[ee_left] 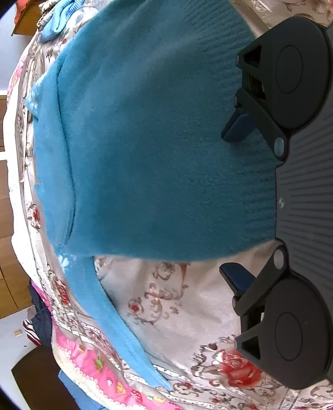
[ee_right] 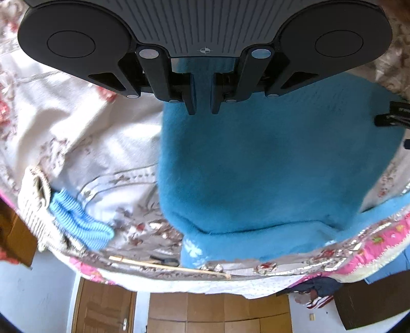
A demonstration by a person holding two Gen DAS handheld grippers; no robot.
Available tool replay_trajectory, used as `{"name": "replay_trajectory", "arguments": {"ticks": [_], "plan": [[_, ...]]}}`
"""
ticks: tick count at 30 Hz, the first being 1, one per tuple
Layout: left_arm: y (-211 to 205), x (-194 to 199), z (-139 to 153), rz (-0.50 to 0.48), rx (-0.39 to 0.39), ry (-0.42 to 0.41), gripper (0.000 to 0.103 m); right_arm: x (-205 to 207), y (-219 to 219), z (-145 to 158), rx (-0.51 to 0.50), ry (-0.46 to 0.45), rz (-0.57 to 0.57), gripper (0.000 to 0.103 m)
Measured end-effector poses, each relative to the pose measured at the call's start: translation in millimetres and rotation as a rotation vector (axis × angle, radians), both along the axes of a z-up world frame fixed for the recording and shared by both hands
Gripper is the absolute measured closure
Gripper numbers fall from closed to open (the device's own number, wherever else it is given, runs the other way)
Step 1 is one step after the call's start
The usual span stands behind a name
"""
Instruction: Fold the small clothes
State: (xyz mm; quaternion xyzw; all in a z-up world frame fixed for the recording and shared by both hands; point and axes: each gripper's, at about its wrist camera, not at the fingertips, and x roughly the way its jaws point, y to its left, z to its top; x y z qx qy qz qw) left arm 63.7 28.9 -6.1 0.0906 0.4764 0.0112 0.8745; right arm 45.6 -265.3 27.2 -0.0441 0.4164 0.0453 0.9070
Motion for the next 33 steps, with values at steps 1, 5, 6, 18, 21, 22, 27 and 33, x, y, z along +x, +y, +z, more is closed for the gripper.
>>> {"name": "replay_trajectory", "arguments": {"ticks": [1, 5, 6, 18, 21, 22, 27, 33], "plan": [[-2, 0, 1, -0.003, 0.006, -0.007, 0.000, 1, 2, 0, -0.019, -0.008, -0.006, 0.089], [-8, -3, -4, -0.027, 0.028, 0.003, 0.000, 2, 6, -1, -0.038, -0.018, -0.009, 0.089], [-8, -4, -7, -0.029, 0.033, 0.009, 0.000, 3, 8, -1, -0.039, -0.021, -0.009, 0.089], [-15, -7, 5, -0.023, 0.041, -0.026, 0.000, -2, 12, 8, -0.093, -0.077, -0.008, 0.089], [-18, -6, 11, -0.030, 0.049, -0.040, 0.000, -1, 17, 11, -0.106, -0.089, -0.006, 0.089], [-19, -6, 12, -0.033, 0.050, -0.043, 0.000, 0, 19, 12, -0.113, -0.094, -0.003, 0.089], [-20, 4, 25, -0.039, 0.031, -0.065, 0.000, 13, 41, 15, -0.175, -0.112, 0.056, 0.089], [-5, 28, 32, 0.006, -0.013, -0.101, 0.000, 47, 81, 17, -0.180, -0.100, 0.151, 0.089]]}}
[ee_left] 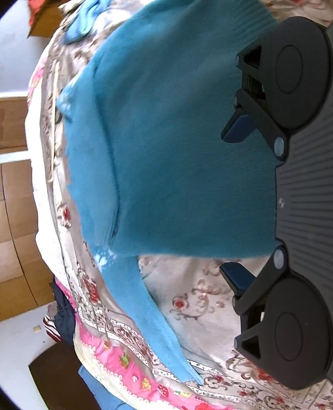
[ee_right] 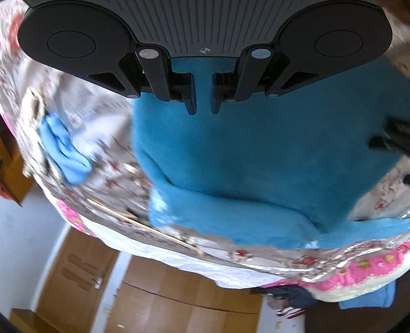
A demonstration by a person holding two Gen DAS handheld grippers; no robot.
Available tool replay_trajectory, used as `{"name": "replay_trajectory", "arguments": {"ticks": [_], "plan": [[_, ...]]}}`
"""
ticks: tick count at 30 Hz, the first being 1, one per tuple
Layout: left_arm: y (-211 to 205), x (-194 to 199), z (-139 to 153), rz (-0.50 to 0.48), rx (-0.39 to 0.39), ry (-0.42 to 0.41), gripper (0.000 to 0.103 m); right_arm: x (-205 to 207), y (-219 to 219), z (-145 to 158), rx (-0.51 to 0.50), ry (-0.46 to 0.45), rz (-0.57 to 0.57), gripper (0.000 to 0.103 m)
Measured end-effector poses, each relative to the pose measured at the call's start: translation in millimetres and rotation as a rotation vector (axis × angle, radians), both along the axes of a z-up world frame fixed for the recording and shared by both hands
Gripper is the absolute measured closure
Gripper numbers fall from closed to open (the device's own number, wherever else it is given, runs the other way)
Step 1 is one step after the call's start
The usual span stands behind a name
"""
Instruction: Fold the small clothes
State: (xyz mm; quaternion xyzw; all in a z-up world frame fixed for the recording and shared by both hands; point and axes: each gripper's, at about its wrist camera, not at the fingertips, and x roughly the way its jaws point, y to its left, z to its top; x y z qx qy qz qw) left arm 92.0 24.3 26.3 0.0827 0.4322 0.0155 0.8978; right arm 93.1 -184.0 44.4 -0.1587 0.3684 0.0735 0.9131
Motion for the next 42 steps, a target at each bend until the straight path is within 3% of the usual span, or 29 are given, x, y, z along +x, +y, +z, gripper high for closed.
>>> {"name": "replay_trajectory", "arguments": {"ticks": [5, 9, 14, 21, 26, 28, 30, 32, 35, 38, 39, 40, 42], "plan": [[17, 14, -44, 0.020, -0.046, 0.120, 0.000, 42, 58, 7, 0.016, 0.025, 0.134, 0.089], [42, 16, -31, 0.068, -0.149, 0.061, 0.000, 74, 118, 12, -0.003, 0.025, 0.256, 0.089], [66, 25, -18, 0.112, -0.060, -0.043, 0.000, 95, 160, 15, 0.020, 0.024, 0.350, 0.089], [116, 24, -29, 0.254, -0.118, -0.050, 0.000, 121, 254, 5, -0.056, 0.029, 0.544, 0.086], [164, 10, -25, 0.335, -0.083, -0.090, 0.000, 129, 343, -5, -0.053, 0.005, 0.717, 0.071], [180, 5, -25, 0.355, -0.064, -0.100, 0.000, 125, 383, -16, -0.074, 0.007, 0.795, 0.071], [196, 3, -27, 0.360, -0.086, -0.096, 0.000, 119, 419, -27, -0.088, 0.007, 0.874, 0.069], [210, -1, -30, 0.363, -0.115, -0.090, 0.000, 112, 453, -37, -0.100, -0.004, 0.944, 0.058], [225, -8, -33, 0.376, -0.125, -0.086, 0.000, 105, 498, -53, -0.137, -0.048, 1.006, 0.050], [242, -13, -37, 0.403, -0.148, -0.084, 0.000, 108, 537, -75, -0.230, -0.077, 0.981, 0.057], [246, -15, -39, 0.410, -0.157, -0.081, 0.000, 111, 545, -78, -0.230, -0.069, 0.956, 0.066], [249, -15, -40, 0.415, -0.159, -0.079, 0.000, 117, 548, -76, -0.196, -0.044, 0.921, 0.096], [254, -17, -42, 0.420, -0.150, -0.076, 0.000, 130, 542, -60, -0.092, 0.018, 0.835, 0.097]]}}
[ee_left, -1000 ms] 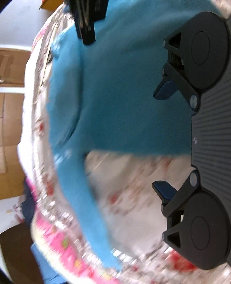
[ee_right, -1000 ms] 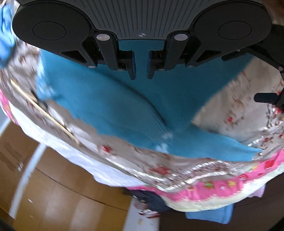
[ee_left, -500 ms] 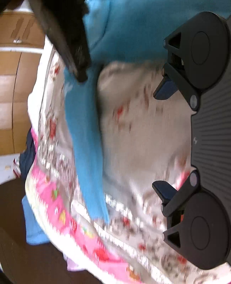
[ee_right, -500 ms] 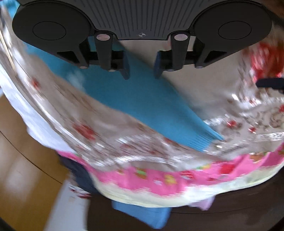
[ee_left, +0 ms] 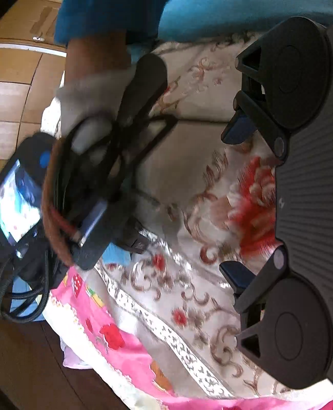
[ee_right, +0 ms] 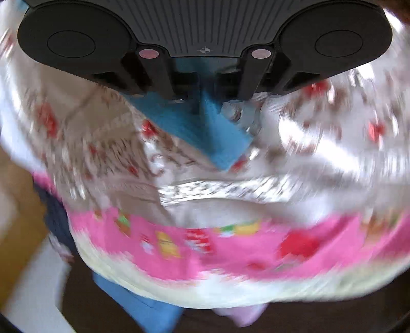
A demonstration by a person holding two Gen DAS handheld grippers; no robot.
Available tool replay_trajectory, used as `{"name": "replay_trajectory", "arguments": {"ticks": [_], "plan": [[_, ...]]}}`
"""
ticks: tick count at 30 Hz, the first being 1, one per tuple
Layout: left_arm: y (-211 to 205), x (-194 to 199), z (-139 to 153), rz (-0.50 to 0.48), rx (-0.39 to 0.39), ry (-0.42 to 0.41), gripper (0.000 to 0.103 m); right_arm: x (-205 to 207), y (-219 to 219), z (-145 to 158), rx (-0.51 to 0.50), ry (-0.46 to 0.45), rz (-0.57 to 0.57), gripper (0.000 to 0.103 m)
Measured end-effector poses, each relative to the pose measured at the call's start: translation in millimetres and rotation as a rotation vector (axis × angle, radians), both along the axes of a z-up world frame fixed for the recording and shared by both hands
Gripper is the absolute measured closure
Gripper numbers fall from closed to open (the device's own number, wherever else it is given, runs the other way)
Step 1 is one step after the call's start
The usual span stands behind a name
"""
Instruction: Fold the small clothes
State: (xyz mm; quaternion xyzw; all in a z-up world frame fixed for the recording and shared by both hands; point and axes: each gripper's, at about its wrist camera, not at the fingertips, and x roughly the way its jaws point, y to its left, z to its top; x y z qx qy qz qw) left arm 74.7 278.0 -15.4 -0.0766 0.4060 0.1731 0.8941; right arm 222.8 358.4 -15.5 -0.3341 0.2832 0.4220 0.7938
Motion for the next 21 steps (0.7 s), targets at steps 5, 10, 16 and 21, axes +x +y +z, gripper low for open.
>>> {"name": "replay_trajectory", "arguments": {"ticks": [5, 10, 16, 21], "plan": [[-6, -3, 10, -0.021, 0.029, -0.023, 0.000, 24, -66, 87, 0.266, 0.034, -0.116, 0.097], [-33, 15, 54, -0.081, 0.040, -0.138, 0.000, 56, -193, 178, 0.509, -0.007, -0.288, 0.097], [-102, 62, 105, -0.228, 0.059, -0.289, 0.000, 82, -381, 211, 0.699, -0.051, -0.579, 0.097], [-174, 105, 105, -0.354, 0.030, -0.324, 0.000, 94, -504, 155, 0.720, -0.003, -0.813, 0.097]]}}
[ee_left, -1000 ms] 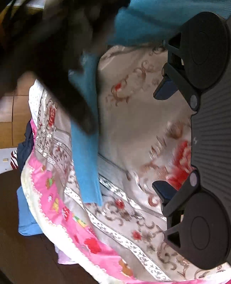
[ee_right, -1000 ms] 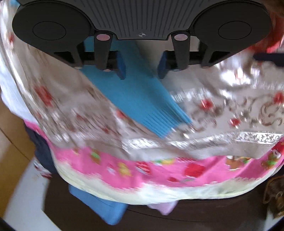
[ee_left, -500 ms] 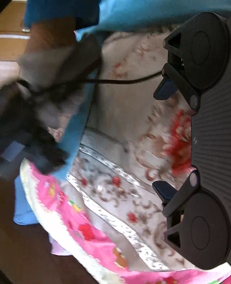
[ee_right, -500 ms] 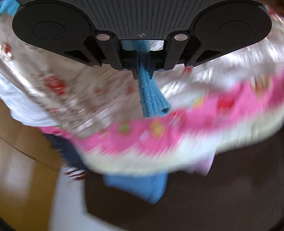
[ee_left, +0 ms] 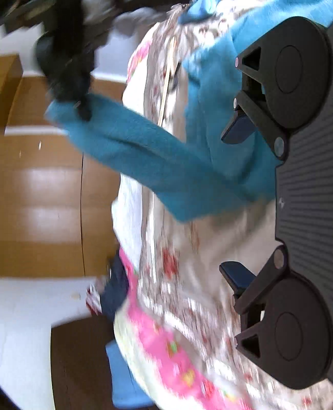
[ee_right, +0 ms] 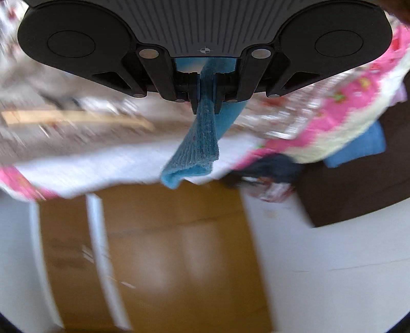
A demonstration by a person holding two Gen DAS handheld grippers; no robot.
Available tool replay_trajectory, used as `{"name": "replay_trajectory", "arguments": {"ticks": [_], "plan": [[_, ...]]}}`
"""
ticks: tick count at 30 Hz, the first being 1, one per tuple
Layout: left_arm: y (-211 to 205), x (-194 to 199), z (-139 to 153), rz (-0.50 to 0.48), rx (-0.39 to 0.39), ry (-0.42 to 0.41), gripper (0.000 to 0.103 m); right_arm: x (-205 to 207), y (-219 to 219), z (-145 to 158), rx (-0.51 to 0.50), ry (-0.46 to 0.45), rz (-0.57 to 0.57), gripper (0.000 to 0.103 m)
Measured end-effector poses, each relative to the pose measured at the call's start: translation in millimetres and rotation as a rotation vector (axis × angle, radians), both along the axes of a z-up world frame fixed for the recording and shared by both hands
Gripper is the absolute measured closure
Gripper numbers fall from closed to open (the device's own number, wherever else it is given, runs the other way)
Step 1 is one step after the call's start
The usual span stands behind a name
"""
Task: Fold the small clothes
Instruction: 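Fold the held sleeve across the sweater body with the right gripper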
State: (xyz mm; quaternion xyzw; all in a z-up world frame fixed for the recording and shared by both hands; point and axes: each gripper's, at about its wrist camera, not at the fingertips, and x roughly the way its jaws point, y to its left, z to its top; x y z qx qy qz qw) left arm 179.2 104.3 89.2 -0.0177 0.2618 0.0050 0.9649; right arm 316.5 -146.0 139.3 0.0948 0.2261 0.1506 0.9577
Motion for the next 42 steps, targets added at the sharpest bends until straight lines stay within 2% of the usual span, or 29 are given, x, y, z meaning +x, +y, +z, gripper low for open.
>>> {"name": "replay_trajectory", "arguments": {"ticks": [3, 6, 8, 12, 14, 17, 19, 20, 21, 22, 26, 28, 30, 32, 35, 37, 38, 40, 41, 42], "plan": [[-41, 29, -18, -0.067, 0.012, 0.024, 0.000, 14, -57, -72, 0.046, 0.153, -0.126, 0.097], [-78, 60, -48, -0.114, 0.052, 0.074, 0.000, 21, -80, -141, 0.061, 0.305, -0.177, 0.096], [-93, 75, -69, -0.133, 0.079, 0.122, 0.000, 15, -87, -165, 0.080, 0.304, -0.176, 0.095], [-110, 95, -104, -0.156, 0.134, 0.245, 0.000, 18, -95, -160, 0.163, 0.280, -0.171, 0.088], [-109, 92, -106, -0.157, 0.131, 0.249, 0.000, 18, -107, -154, 0.200, 0.274, -0.182, 0.084], [-105, 84, -96, -0.146, 0.123, 0.203, 0.000, 12, -115, -142, 0.240, 0.227, -0.200, 0.084], [-98, 87, -87, -0.129, 0.108, 0.157, 0.000, 14, -114, -139, 0.174, 0.204, -0.234, 0.084], [-95, 91, -84, -0.115, 0.100, 0.144, 0.000, 22, -110, -142, 0.121, 0.236, -0.250, 0.090], [-91, 96, -82, -0.092, 0.087, 0.134, 0.000, 26, -108, -146, 0.097, 0.259, -0.255, 0.092], [-87, 104, -83, -0.065, 0.078, 0.137, 0.000, 28, -105, -150, 0.066, 0.272, -0.257, 0.097], [-71, 115, -96, -0.008, 0.059, 0.175, 0.000, 22, -101, -150, 0.000, 0.246, -0.246, 0.098], [-66, 106, -95, -0.018, 0.021, 0.184, 0.002, 21, -102, -153, -0.025, 0.239, -0.232, 0.099], [-55, 86, -83, -0.045, -0.070, 0.161, 0.001, 21, -103, -154, -0.035, 0.236, -0.227, 0.100], [-45, 76, -71, -0.040, -0.103, 0.129, 0.001, 19, -102, -151, -0.037, 0.226, -0.235, 0.102], [-36, 89, -58, 0.023, -0.045, 0.066, 0.000, 17, -98, -149, -0.082, 0.207, -0.234, 0.102], [-28, 111, -61, 0.068, -0.037, 0.062, 0.000, 17, -97, -154, -0.109, 0.218, -0.225, 0.102], [-24, 122, -66, 0.088, -0.023, 0.077, 0.000, 17, -96, -156, -0.118, 0.226, -0.223, 0.103], [-22, 144, -86, 0.169, 0.087, 0.153, 0.000, 20, -93, -159, -0.163, 0.260, -0.206, 0.102], [-19, 150, -99, 0.173, 0.106, 0.203, 0.000, 20, -92, -157, -0.180, 0.264, -0.197, 0.100], [-15, 152, -110, 0.167, 0.086, 0.244, 0.000, 19, -91, -152, -0.187, 0.267, -0.187, 0.098]]}}
